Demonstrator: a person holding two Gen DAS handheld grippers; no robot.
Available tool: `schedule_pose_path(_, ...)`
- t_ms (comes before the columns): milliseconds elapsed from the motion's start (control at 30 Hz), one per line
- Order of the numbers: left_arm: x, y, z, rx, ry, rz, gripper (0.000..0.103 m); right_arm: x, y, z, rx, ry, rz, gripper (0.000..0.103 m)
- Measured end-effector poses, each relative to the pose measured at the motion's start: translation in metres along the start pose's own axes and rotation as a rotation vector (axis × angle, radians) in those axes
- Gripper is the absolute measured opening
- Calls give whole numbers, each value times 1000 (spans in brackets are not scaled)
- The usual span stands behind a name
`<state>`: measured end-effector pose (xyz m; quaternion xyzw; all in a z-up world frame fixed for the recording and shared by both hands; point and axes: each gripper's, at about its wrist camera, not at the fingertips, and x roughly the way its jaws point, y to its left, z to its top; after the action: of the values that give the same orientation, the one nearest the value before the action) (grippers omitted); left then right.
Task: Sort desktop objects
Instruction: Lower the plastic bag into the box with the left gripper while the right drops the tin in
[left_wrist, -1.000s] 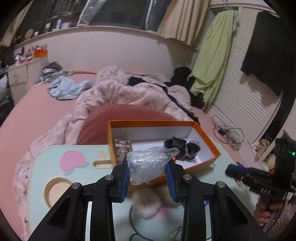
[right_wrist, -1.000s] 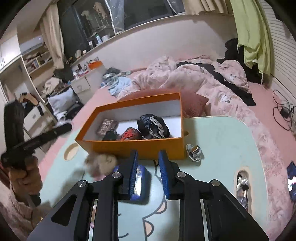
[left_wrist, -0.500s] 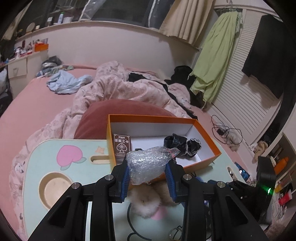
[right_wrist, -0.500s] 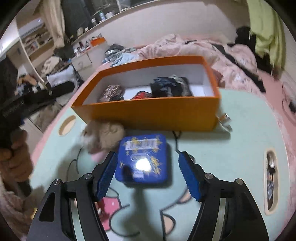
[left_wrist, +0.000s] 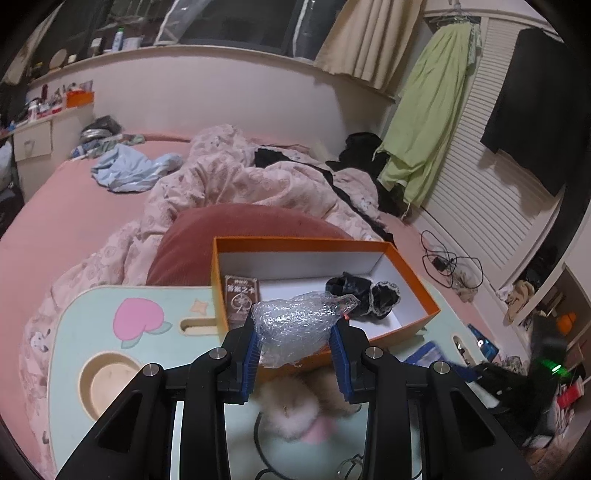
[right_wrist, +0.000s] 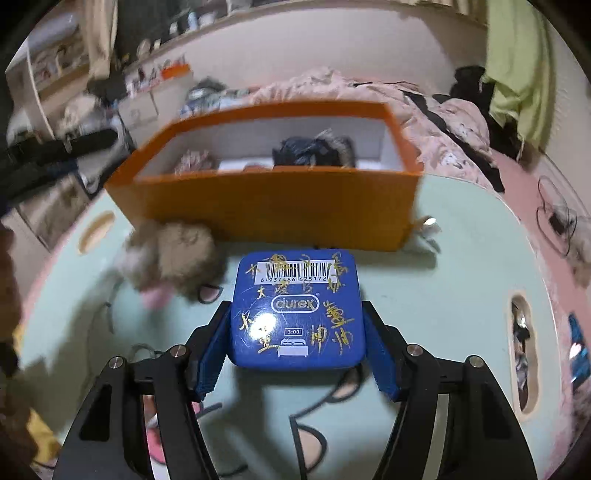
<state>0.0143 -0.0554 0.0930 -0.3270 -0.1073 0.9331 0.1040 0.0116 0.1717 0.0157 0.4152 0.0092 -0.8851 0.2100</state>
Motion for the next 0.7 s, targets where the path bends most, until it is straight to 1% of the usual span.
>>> schedule_pose_path(100, 5, -5, 10, 10, -4, -1, 32, -20, -11, 13, 29, -70, 32, 67)
schedule_pose_path(200, 12, -12, 21, 29, -10, -2, 32, -36, -16, 40, 46, -140, 86, 67)
schedule_pose_path(267, 18, -16, 28, 38, -9, 6, 32, -41, -9, 59, 34, -187, 106, 67)
schedule_pose_path(333, 30, -18, 36, 48, 3, 40, 32, -45, -6, 70, 16, -212, 120, 67)
schedule_pose_path(400, 43, -14, 42, 48, 14, 73, 33, -38, -3, 84, -6, -237, 141, 67)
schedule_pose_path(433, 47, -13, 44, 42, 21, 79, 35, -36, -2, 89, -13, -244, 144, 67)
schedule_pose_path(500, 56, -7, 46, 16, 40, 77, 49, -24, 0, 100, -23, -249, 149, 67)
schedule_pose_path(533, 58, -4, 46, -3, 46, 71, 63, -14, 0, 104, -29, -238, 158, 67)
schedule_pose_path(567, 59, -2, 45, -16, 47, 67, 70, -9, 1, 108, -29, -227, 162, 68)
schedule_pose_path(633, 59, 0, 44, -32, 45, 49, 71, 1, -3, 112, -13, -217, 172, 69)
schedule_pose_path(700, 58, -1, 42, -32, 52, 37, 73, 2, -7, 110, 6, -218, 190, 72)
